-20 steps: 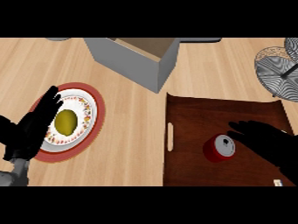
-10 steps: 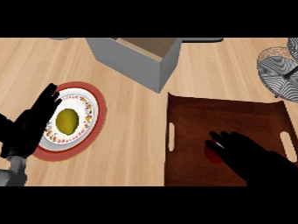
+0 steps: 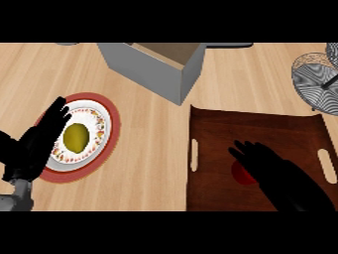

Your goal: Pick the can from the tray and place it in the tiered basket

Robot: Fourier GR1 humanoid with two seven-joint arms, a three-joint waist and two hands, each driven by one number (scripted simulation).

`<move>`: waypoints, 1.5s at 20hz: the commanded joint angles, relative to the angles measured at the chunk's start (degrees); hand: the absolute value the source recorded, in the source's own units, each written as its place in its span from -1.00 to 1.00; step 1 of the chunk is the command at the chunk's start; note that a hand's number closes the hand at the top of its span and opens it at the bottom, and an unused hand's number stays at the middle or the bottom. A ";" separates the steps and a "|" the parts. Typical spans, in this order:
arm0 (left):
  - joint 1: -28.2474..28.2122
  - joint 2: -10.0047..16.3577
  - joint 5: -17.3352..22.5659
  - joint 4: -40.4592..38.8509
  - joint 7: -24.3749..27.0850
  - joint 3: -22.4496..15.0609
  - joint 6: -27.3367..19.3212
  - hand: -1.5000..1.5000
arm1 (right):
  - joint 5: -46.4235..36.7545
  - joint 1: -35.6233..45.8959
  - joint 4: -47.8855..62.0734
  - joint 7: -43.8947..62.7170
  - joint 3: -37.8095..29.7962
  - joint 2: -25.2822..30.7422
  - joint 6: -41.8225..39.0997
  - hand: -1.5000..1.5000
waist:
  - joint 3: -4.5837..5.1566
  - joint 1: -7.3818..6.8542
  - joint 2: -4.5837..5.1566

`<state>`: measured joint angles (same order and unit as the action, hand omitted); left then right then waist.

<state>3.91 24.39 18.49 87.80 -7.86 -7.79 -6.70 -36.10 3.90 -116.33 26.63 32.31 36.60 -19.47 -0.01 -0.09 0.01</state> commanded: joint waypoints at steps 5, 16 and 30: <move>-0.80 -2.81 -2.99 0.91 -0.92 2.14 1.27 0.00 | -10.42 1.39 6.91 -3.44 -0.42 -8.04 2.30 -1.00 | 0.01 -0.04 -0.05; -1.83 -4.58 -4.61 1.08 -0.95 4.94 4.62 0.00 | -12.34 1.85 18.85 -12.94 -5.49 -8.27 -2.49 1.00 | 0.01 -0.21 0.01; 1.65 -5.07 -4.97 2.34 -6.07 7.95 5.92 0.00 | -20.64 -3.19 20.71 -24.24 -12.06 -2.17 9.89 1.00 | -0.06 0.83 -0.05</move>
<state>3.72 18.37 12.39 89.37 -11.05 -1.14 -1.12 -58.73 4.59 -98.22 6.23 27.25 28.80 -13.71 0.44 -0.03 -0.60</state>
